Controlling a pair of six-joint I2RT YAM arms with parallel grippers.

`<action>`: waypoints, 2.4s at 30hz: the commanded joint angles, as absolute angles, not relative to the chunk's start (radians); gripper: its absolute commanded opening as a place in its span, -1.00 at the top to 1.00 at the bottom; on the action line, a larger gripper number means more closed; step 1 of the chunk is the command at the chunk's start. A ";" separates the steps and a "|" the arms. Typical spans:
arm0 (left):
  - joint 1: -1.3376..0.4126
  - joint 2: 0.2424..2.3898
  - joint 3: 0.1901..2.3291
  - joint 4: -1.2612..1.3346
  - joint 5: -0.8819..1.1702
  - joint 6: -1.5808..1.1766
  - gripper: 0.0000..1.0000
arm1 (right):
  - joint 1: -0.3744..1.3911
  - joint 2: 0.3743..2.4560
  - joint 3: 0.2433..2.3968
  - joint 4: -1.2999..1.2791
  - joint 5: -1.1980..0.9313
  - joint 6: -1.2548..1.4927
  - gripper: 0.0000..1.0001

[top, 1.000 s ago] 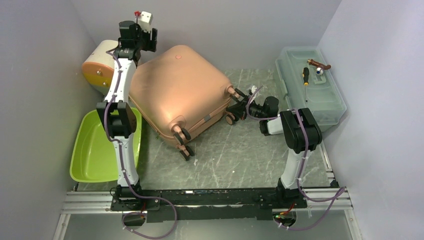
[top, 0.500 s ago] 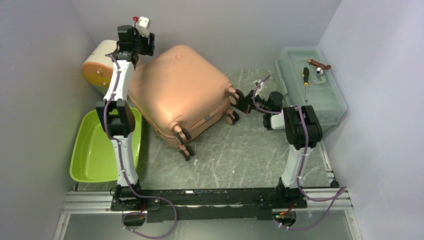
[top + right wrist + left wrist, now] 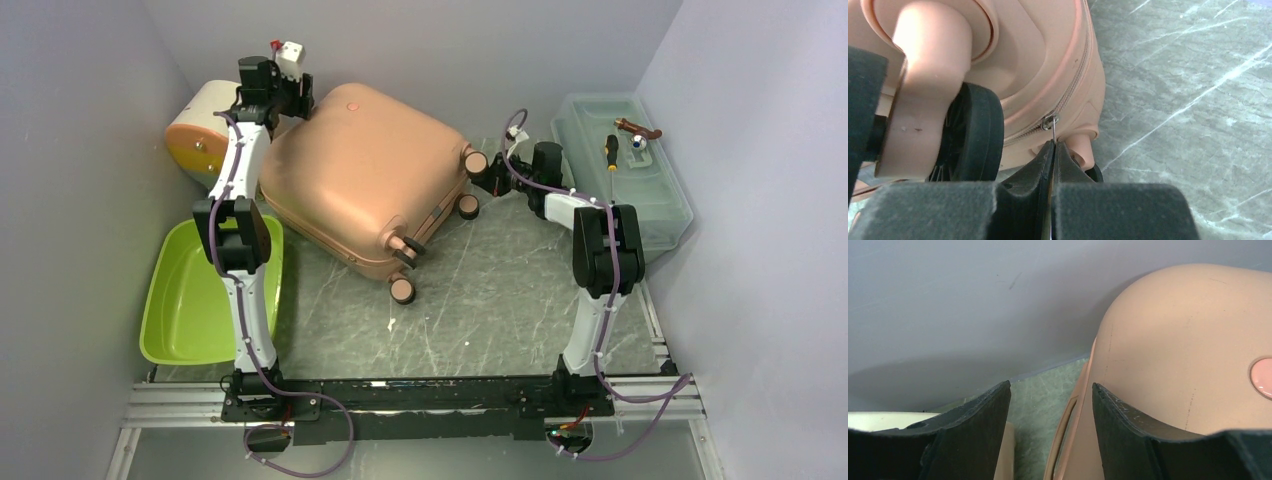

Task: Open, take out, and arrange the luggage
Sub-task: Pick up the zipper from the luggage, then unzip the zipper of the luggage.

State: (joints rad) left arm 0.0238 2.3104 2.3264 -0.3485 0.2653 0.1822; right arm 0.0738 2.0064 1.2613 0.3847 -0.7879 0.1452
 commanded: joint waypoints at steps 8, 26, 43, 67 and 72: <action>0.010 2.343 2.328 -0.307 0.204 0.134 -0.48 | 0.013 1.956 1.188 0.436 -0.774 0.112 1.00; -0.150 2.544 2.480 -0.307 0.159 0.303 -0.47 | -0.041 2.061 1.367 0.292 -0.761 0.071 1.00; -0.195 2.528 2.435 -0.393 0.284 0.344 -0.32 | -0.011 2.369 1.873 0.067 -0.826 0.064 1.00; -0.171 2.379 2.432 -0.260 -0.207 0.302 -0.42 | 0.075 2.460 2.042 0.090 -0.928 -0.067 1.00; -0.133 2.368 2.398 -0.179 -0.332 0.382 -0.42 | 0.072 2.398 1.954 0.051 -0.938 -0.176 1.00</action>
